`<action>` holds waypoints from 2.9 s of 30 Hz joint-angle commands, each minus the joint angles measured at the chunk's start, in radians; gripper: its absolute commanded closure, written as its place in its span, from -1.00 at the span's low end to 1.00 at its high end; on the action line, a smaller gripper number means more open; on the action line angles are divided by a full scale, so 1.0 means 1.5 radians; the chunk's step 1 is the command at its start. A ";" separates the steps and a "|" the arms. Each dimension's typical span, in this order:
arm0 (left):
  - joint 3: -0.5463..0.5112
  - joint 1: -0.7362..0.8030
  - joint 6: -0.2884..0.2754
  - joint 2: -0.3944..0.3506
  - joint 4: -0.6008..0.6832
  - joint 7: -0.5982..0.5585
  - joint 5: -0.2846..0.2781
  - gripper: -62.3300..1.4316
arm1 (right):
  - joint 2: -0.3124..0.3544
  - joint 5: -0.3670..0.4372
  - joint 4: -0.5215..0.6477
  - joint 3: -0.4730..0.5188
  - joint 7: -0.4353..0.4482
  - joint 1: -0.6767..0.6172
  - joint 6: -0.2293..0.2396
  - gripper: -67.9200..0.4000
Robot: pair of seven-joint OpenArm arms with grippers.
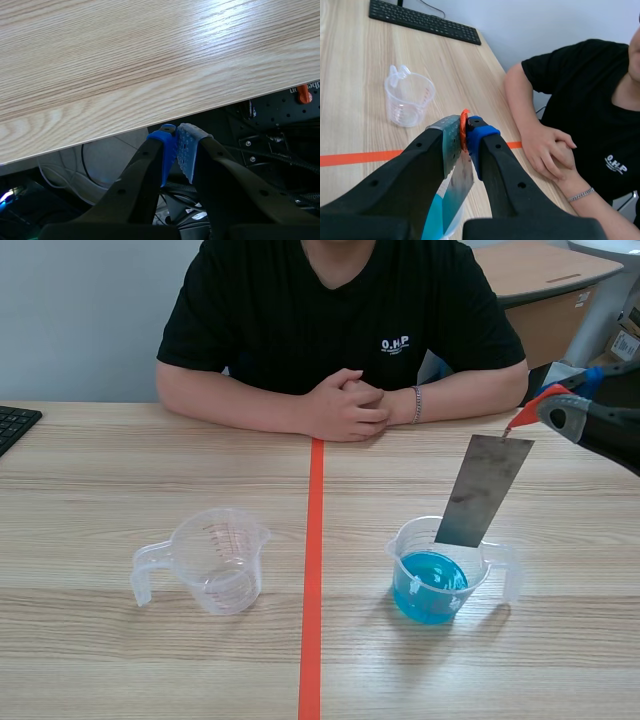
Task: Do the redox reaction experiment.
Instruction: 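Raise the plate and point at it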
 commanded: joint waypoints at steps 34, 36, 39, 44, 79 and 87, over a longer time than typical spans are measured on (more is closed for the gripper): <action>-0.002 0.005 0.001 0.002 0.006 -0.007 -0.002 0.83 | 0.009 0.068 0.140 0.234 -0.008 -0.145 0.008 0.94; -0.002 0.005 0.001 0.002 0.006 -0.007 -0.002 0.83 | 0.009 0.068 0.140 0.234 -0.008 -0.145 0.008 0.94; -0.002 0.005 0.001 0.002 0.006 -0.007 -0.002 0.83 | 0.009 0.068 0.140 0.234 -0.008 -0.145 0.008 0.94; -0.002 0.005 0.001 0.002 0.006 -0.007 -0.002 0.83 | 0.009 0.067 0.140 0.234 -0.008 -0.145 0.008 0.94; 0.298 -0.505 -0.135 -0.408 0.013 -0.132 -0.030 0.83 | 0.009 0.067 0.140 0.234 -0.011 -0.145 0.008 0.94; 0.443 -0.681 -0.131 -0.289 0.001 -0.035 -0.030 0.83 | 0.009 0.067 0.140 0.234 -0.010 -0.145 0.008 0.94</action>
